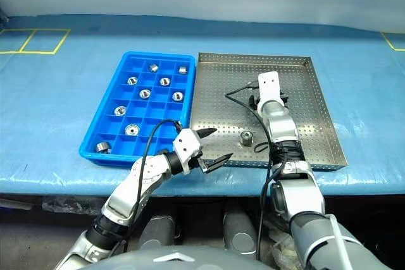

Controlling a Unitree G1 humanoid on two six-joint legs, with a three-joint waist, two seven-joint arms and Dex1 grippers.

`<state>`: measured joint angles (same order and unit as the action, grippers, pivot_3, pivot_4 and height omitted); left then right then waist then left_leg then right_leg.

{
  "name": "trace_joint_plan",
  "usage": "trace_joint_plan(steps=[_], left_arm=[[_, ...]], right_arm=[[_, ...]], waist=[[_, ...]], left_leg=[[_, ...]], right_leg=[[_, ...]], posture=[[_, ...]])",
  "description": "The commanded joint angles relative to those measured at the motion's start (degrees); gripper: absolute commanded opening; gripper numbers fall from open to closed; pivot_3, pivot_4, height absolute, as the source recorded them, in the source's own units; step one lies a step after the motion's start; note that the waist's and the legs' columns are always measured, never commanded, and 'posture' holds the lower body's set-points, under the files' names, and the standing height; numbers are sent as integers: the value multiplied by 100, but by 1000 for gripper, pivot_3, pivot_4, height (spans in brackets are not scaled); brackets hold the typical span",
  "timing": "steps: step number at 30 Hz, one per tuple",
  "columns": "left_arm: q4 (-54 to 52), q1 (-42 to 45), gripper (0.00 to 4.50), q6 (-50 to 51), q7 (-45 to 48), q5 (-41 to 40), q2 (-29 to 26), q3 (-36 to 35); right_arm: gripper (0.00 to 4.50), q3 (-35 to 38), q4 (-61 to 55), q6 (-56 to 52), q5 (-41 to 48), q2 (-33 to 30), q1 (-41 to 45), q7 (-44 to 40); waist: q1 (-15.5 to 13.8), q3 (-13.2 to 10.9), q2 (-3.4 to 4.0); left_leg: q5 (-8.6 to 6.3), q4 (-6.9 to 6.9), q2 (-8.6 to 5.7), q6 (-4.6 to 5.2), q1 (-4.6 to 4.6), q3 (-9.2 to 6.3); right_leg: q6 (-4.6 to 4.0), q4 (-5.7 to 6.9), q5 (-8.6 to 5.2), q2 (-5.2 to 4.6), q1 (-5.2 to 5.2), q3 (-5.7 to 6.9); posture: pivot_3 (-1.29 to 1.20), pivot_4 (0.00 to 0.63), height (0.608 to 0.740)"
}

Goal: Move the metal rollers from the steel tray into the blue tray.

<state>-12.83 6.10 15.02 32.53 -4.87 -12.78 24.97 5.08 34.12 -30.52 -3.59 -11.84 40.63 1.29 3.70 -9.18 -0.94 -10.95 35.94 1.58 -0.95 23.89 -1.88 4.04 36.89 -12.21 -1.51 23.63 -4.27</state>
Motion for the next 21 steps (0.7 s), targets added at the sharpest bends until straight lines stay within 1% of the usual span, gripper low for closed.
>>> trace_joint_plan(steps=[1,6,7,8,11,14,17,21], left_arm=[[-280,-28,4500,62,-19,10,-22,-33],[-427,-158,4500,103,-153,-93,-1,-252],[-472,-203,4500,108,-194,-125,-3,-335],[-520,-249,4500,111,-234,-152,-9,-412],[-692,-413,4500,118,-407,-231,5,-683],[-797,-562,4500,99,-580,-353,81,-910],[-880,-775,4500,-28,-776,-370,90,-1177],[-977,-982,4500,-72,-898,-315,59,-1303]], right_arm=[[3916,82,-303,-38,120,16,-139,-24],[2317,-85,-1261,-386,200,251,-483,-117],[2019,-149,-1532,-486,226,323,-558,-165],[1811,-196,-1786,-591,258,401,-621,-192],[1810,-423,-2486,-832,288,626,-747,-273],[1810,-677,-2924,-899,268,799,-768,-361],[1810,-1169,-3247,-493,267,1097,-668,-581],[1810,-1674,-3150,170,160,1376,-598,-786]], waist=[[-6,0,0],[-6,-1,2],[-3,-1,2],[3,-2,4],[9,-7,12],[-16,-8,13],[-42,-8,13],[-91,-8,13]], left_leg=[[0,0,0,0,0,0],[-1,-4,1,0,1,-1],[0,-4,1,0,1,0],[0,-4,2,0,1,-1],[-1,-5,6,0,2,0],[-1,-5,7,0,2,-1],[-1,-5,6,0,4,-2],[-1,-14,7,0,4,-4]], right_leg=[[0,0,0,0,0,0],[-1,-1,-1,0,2,0],[-1,0,-1,0,3,0],[-2,0,-1,1,4,0],[-4,4,-3,4,9,0],[-7,4,-4,5,10,1],[-7,-1,-5,3,9,4],[-12,-3,-8,3,12,7]], posture=[[38,150,740],[32,150,740],[32,150,740],[37,150,740],[46,150,740],[65,150,740],[94,150,740],[133,150,740]])
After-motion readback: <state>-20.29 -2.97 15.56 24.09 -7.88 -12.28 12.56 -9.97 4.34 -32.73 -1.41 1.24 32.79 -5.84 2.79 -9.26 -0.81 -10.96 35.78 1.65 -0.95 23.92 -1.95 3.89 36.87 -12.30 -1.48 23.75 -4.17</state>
